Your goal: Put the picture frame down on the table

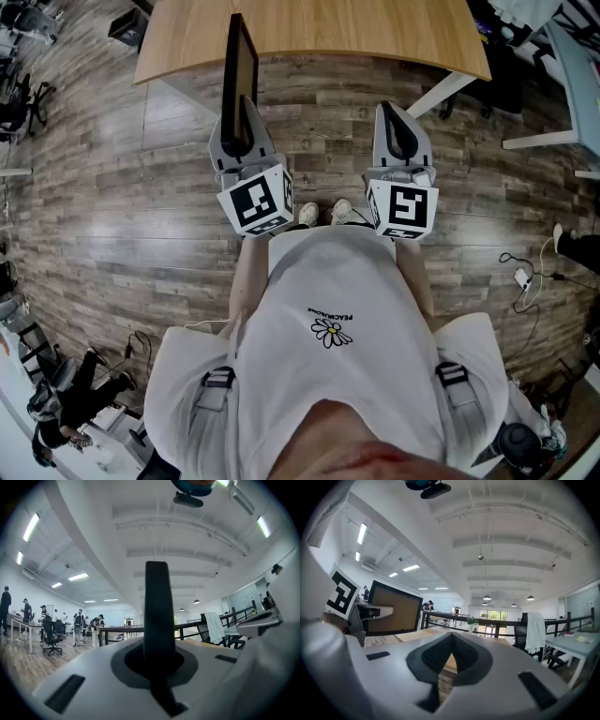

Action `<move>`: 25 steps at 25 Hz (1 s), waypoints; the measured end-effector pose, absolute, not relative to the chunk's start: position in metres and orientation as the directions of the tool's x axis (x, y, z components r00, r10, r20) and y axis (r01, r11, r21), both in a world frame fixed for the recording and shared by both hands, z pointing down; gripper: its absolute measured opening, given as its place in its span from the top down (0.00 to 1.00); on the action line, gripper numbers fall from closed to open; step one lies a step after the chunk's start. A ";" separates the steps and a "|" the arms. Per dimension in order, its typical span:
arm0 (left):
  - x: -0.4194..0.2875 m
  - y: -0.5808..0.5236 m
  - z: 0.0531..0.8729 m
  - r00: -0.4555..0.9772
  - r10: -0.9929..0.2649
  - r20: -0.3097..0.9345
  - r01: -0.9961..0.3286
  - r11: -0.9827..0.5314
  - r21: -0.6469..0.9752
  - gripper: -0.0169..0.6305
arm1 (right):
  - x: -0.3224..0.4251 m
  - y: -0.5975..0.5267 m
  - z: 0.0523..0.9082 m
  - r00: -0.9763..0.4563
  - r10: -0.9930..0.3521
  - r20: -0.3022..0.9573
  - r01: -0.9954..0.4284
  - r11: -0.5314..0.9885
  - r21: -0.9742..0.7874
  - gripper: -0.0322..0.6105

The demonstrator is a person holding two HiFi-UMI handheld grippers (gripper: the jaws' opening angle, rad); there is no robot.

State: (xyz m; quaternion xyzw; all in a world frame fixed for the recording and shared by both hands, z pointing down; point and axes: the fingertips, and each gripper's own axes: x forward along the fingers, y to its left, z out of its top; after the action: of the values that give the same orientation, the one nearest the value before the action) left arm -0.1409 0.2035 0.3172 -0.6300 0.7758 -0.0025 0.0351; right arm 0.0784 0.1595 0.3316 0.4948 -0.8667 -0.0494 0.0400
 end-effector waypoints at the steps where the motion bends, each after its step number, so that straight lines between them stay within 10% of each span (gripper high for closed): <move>1: -0.141 0.202 0.316 -0.202 -0.978 -0.053 -0.978 0.205 -0.049 0.94 | 0.078 0.159 0.331 -0.506 -0.862 0.018 -0.854 0.504 0.127 0.94; 25: -0.103 0.191 0.313 -0.210 -0.971 -0.115 -0.978 0.210 0.013 0.94 | 0.123 0.151 0.346 -0.574 -0.819 -0.003 -0.819 0.574 -0.003 0.94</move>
State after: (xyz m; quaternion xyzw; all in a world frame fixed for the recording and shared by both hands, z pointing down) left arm -0.1030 0.1907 0.3132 -0.6273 0.7766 0.0410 0.0406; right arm 0.1233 0.1512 0.3464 0.4614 -0.8872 0.0008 -0.0020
